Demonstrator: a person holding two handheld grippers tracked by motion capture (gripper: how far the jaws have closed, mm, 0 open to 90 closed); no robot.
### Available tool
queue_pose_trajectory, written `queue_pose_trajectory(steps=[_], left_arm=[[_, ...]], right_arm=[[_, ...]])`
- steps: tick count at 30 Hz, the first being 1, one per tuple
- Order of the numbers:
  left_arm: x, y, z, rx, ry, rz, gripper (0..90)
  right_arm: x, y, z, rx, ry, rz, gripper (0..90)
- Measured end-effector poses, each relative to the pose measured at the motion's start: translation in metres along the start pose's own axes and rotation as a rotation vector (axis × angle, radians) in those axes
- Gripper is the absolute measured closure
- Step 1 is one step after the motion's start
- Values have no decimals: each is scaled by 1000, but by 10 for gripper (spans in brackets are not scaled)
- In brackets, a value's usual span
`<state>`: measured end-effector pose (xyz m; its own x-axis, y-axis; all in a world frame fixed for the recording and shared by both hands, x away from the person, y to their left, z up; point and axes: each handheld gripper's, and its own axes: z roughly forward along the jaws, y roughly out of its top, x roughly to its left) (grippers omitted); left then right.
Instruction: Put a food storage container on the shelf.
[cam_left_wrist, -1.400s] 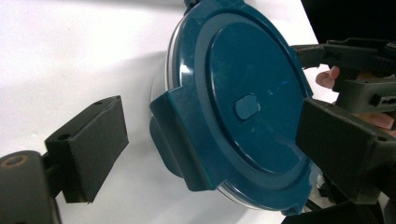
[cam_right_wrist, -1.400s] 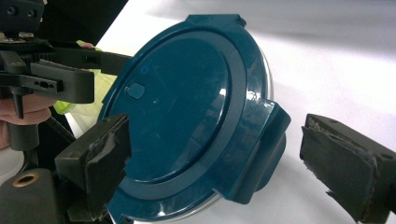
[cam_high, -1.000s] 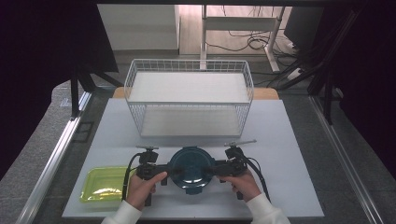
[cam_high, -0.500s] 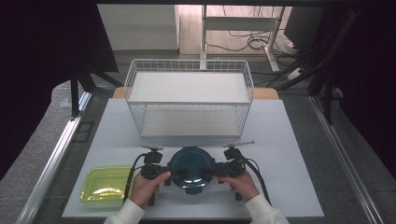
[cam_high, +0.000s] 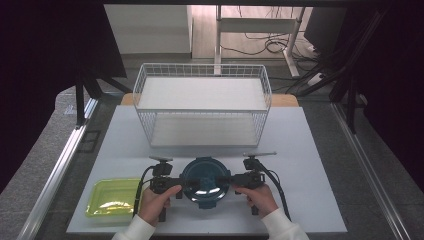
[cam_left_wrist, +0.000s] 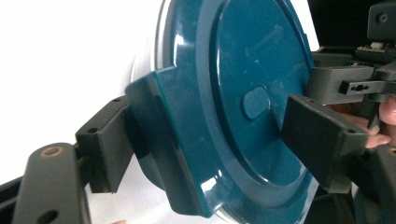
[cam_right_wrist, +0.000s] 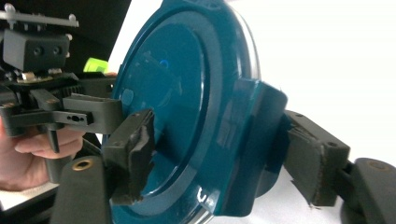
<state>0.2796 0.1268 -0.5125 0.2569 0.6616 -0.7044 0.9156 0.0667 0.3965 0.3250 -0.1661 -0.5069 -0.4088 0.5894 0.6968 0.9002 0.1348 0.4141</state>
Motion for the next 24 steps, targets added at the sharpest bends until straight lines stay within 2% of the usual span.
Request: queue_pose_trajectory(steps=[3,6,9,19,24], left_arm=[[-1,-2,-3,-19,1,2,227],[0,-6,-7,-53,-16,-16,273],[-2,-9,-8,-71,-12,-10,285],[-7,-12,-10,-99,-18,4,325],[-13,-14,-9,-102,-16,25,329]], right_arm=[[1,-1,-1,-7,-3,3,314],[6,-3,-5,-21,-17,10,332],[8,-5,-7,-33,-26,22,344],[14,-7,-13,-67,-47,20,368],[17,-6,-20,-96,-61,-3,375]])
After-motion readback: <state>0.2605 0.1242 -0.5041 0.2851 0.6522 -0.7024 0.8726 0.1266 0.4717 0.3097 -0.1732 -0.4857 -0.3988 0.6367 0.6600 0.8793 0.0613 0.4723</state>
